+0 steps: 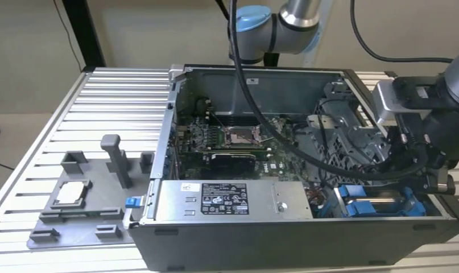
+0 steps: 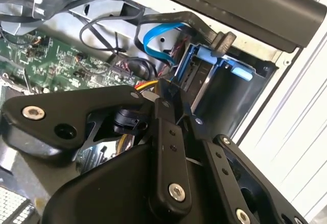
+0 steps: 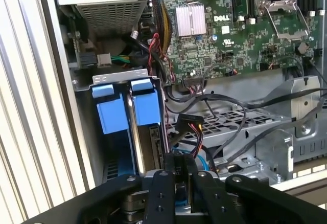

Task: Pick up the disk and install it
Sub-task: 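Insert the first disk wire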

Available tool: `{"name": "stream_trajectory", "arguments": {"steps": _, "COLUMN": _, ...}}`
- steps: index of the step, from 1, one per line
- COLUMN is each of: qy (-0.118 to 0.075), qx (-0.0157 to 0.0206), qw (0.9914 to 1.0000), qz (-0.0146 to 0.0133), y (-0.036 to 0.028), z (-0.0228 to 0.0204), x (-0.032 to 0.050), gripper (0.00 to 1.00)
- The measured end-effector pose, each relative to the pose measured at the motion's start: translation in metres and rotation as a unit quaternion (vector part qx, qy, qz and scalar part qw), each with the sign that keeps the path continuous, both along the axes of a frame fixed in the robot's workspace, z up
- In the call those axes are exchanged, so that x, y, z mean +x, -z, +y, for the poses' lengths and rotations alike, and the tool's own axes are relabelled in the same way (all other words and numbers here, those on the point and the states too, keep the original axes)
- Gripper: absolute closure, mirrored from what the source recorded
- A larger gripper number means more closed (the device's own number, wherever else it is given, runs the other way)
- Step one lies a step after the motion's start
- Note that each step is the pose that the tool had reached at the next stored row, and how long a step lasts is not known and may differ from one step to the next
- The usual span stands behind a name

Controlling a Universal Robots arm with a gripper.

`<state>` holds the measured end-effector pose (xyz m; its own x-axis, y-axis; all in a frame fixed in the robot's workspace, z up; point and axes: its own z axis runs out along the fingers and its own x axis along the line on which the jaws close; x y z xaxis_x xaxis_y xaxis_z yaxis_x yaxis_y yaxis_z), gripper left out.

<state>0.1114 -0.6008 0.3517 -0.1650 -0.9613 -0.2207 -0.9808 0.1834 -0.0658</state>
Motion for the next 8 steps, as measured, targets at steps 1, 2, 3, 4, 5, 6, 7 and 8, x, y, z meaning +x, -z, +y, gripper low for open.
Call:
{"name": "stream_trajectory", "arguments": {"steps": 1, "qy": -0.002, "qx": -0.0013, "qw": 0.99999, "qz": 0.0021, "y": 0.0005, "z": -0.0001, "x": 0.0012, "gripper": 1.00}}
{"name": "stream_trajectory", "arguments": {"steps": 2, "qy": -0.005, "qx": -0.0023, "qw": 0.99998, "qz": 0.0035, "y": 0.0011, "z": -0.0001, "x": 0.0028, "gripper": 1.00}}
{"name": "stream_trajectory", "arguments": {"steps": 3, "qy": -0.007, "qx": -0.0031, "qw": 0.99996, "qz": 0.0045, "y": 0.0016, "z": -0.0001, "x": 0.0044, "gripper": 1.00}}
{"name": "stream_trajectory", "arguments": {"steps": 4, "qy": -0.010, "qx": -0.0040, "qw": 0.99993, "qz": 0.0057, "y": 0.0023, "z": -0.0002, "x": 0.0062, "gripper": 1.00}}
{"name": "stream_trajectory", "arguments": {"steps": 5, "qy": -0.013, "qx": -0.0047, "qw": 0.99988, "qz": 0.0071, "y": 0.0029, "z": -0.0002, "x": 0.0075, "gripper": 1.00}}
{"name": "stream_trajectory", "arguments": {"steps": 6, "qy": -0.015, "qx": -0.0054, "qw": 0.99983, "qz": 0.0092, "y": 0.0035, "z": -0.0002, "x": 0.0085, "gripper": 1.00}}
{"name": "stream_trajectory", "arguments": {"steps": 7, "qy": -0.018, "qx": -0.0061, "qw": 0.99975, "qz": 0.0117, "y": 0.0041, "z": -0.0002, "x": 0.0094, "gripper": 1.00}}
{"name": "stream_trajectory", "arguments": {"steps": 8, "qy": -0.021, "qx": -0.0067, "qw": 0.99966, "qz": 0.0140, "y": 0.0047, "z": -0.0002, "x": 0.0101, "gripper": 1.00}}
